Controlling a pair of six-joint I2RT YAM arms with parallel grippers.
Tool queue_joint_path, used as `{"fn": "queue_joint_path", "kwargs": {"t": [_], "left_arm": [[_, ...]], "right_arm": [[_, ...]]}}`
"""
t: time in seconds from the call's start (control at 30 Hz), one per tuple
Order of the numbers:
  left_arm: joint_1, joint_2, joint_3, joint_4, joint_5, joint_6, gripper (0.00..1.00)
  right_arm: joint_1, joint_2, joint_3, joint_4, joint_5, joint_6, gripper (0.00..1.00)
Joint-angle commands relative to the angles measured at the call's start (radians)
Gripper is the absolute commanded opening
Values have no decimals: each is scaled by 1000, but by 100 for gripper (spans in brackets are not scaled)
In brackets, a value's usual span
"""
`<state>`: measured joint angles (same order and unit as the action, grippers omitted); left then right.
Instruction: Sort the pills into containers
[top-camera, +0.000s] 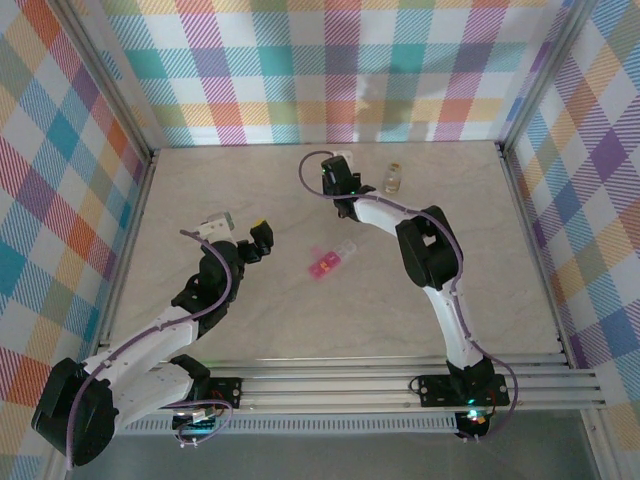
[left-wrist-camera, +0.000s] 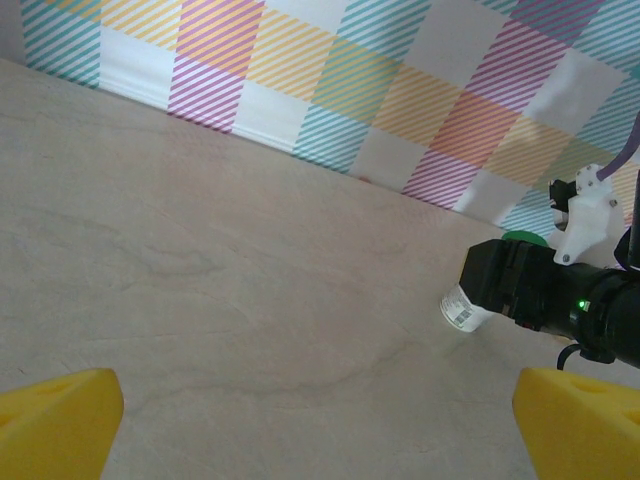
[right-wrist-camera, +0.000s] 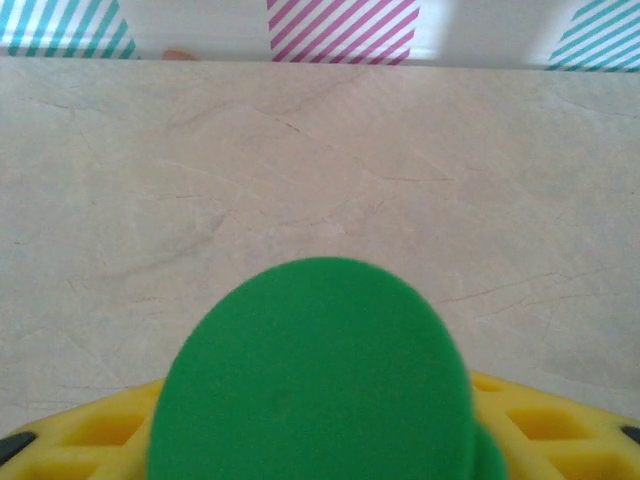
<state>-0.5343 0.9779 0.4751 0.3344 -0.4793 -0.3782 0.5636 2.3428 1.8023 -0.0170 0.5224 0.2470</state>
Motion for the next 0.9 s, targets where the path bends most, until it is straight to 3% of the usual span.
{"fn": "queue_joint_path", "kwargs": {"t": [0.0, 0.2, 0.47, 0.7, 0.87], "left_arm": [[7, -5, 11, 11, 7, -10, 100], [7, -3, 19, 17, 20, 0, 100], [7, 66, 99, 12, 50, -9, 100], [37, 266, 290, -33, 162, -45, 96], [61, 467, 461, -47, 266, -64, 91]], "right_arm": [[-4, 12, 32, -30, -26, -10, 59], [-10, -19, 12, -64, -95, 24, 70], [-16, -253, -220, 35, -224, 16, 78], [-38, -436, -349, 65, -310, -11, 80], [-108, -469, -322, 34, -449, 18, 80]]}}
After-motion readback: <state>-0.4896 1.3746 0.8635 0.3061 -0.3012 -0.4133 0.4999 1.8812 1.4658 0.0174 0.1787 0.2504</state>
